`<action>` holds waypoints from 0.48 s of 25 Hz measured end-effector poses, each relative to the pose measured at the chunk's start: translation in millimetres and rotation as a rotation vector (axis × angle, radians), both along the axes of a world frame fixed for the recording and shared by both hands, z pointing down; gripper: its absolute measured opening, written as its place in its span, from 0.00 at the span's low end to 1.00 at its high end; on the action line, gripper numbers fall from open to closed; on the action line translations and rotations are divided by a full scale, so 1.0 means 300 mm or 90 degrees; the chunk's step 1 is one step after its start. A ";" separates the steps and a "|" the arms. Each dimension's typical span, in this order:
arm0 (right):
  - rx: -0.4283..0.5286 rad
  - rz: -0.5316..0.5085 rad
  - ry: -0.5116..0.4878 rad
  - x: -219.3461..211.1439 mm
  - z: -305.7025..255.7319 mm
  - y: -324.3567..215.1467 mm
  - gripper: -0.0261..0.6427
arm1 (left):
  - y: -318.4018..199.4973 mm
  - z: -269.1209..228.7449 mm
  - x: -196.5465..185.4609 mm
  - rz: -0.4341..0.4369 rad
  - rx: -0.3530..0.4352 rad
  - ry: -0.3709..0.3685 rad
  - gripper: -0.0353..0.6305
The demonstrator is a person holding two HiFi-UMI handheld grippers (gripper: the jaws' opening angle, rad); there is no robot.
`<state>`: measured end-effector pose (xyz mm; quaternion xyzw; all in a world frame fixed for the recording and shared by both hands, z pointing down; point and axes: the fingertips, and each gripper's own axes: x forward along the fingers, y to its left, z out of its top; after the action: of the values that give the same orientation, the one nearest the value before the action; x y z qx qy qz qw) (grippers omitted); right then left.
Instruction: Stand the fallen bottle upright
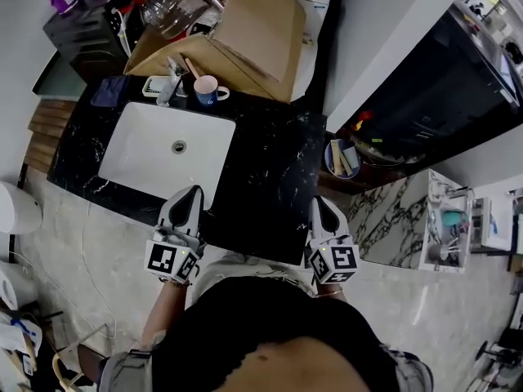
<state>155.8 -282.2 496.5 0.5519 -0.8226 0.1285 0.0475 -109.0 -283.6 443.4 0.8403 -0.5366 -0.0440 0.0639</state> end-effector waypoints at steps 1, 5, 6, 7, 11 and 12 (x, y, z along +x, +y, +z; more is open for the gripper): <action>0.001 0.000 0.001 -0.002 0.000 0.000 0.05 | 0.008 0.007 -0.004 -0.010 0.001 -0.005 0.06; 0.003 0.005 0.003 -0.001 0.006 0.002 0.05 | 0.017 0.015 -0.005 -0.027 0.001 0.008 0.06; 0.004 0.007 0.003 -0.003 0.005 0.002 0.05 | 0.019 0.010 -0.001 -0.023 0.005 0.004 0.06; 0.005 0.007 0.004 -0.005 0.003 0.001 0.05 | 0.021 0.004 0.003 -0.020 0.011 -0.005 0.06; 0.008 0.006 0.006 -0.011 -0.005 -0.004 0.05 | 0.025 -0.009 -0.005 -0.027 0.022 -0.025 0.06; 0.008 0.006 0.006 -0.012 -0.007 -0.004 0.05 | 0.026 -0.008 -0.011 -0.031 0.021 -0.025 0.06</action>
<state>152.2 -283.4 494.4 0.5570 -0.8203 0.1207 0.0472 -112.3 -275.9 441.0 0.8288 -0.5569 -0.0380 0.0386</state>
